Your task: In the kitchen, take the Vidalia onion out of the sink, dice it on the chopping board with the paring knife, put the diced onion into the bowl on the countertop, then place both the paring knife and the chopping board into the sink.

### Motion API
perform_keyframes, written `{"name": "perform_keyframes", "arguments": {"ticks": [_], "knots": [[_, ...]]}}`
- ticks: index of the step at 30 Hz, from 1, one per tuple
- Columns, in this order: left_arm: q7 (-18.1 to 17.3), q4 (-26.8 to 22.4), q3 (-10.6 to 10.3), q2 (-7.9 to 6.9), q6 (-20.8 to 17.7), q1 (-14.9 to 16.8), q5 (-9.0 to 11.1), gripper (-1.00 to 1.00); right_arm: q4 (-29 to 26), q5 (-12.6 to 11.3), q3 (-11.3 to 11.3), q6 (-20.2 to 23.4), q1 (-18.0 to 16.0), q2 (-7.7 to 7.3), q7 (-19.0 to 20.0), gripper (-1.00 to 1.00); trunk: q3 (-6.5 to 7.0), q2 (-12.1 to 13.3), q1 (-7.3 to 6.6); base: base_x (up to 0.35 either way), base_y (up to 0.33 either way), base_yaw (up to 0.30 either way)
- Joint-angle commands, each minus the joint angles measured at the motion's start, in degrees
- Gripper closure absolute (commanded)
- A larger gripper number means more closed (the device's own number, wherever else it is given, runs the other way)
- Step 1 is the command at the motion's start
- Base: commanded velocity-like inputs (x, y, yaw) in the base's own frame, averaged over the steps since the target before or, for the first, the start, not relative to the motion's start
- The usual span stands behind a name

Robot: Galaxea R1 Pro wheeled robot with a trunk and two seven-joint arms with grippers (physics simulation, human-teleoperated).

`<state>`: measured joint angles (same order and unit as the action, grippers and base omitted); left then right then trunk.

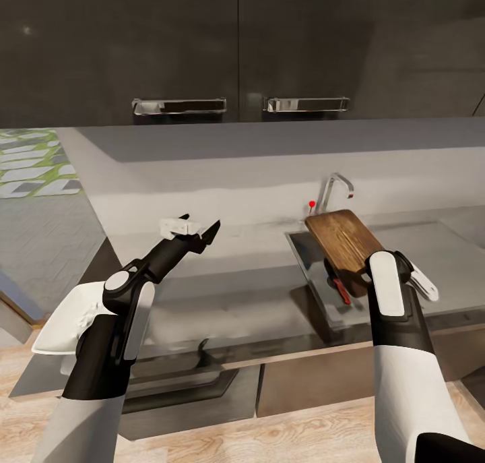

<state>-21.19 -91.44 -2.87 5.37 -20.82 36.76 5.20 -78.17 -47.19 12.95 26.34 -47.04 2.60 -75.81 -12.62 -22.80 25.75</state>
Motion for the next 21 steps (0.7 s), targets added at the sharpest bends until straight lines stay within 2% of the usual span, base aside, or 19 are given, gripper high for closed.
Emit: {"name": "perform_keyframes", "arguments": {"ticks": [1, 7, 9, 10, 13, 21], "knots": [[-0.08, -0.05, 0.06, 0.03, -0.54, 0.06, 0.53, -1.00, -0.06, -0.23, 0.08, 0.46, -0.07, 0.04, -0.68, 1.00, -0.12, -0.12, 0.04, 0.000, 0.000, 0.000], [-0.08, 0.00, 0.06, 0.07, -0.54, 0.07, 0.56, -1.00, -0.05, -0.27, -0.17, -0.55, -0.07, 0.04, -4.66, 1.00, -0.12, -0.12, 0.04, 0.000, 0.000, 0.000], [-0.08, 0.02, 0.06, 0.07, -0.54, 0.07, 0.57, -1.00, -0.05, -0.27, -1.10, -1.77, -0.07, 0.04, -5.81, 1.00, -0.12, -0.12, 0.04, 0.000, 0.000, 0.000], [-0.08, 0.02, 0.06, 0.07, -0.54, 0.07, 0.56, -1.00, -0.05, -0.27, -2.90, -2.61, -0.07, 0.04, -6.36, 1.00, -0.12, -0.12, 0.04, 0.000, 0.000, 0.000], [-0.08, 0.03, 0.06, 0.08, -0.54, 0.07, 0.53, -1.00, -0.05, -0.29, -4.62, -3.01, -0.07, 0.04, -6.68, 1.00, -0.12, -0.12, 0.04, 0.000, 0.000, 0.000], [-0.08, 0.04, 0.06, 0.08, -0.54, 0.07, 0.55, -1.00, -0.07, -0.43, -5.28, -3.13, -0.07, 0.04, -6.72, 1.00, -0.12, -0.12, 0.04, 0.002, 0.000, 0.000]]}}
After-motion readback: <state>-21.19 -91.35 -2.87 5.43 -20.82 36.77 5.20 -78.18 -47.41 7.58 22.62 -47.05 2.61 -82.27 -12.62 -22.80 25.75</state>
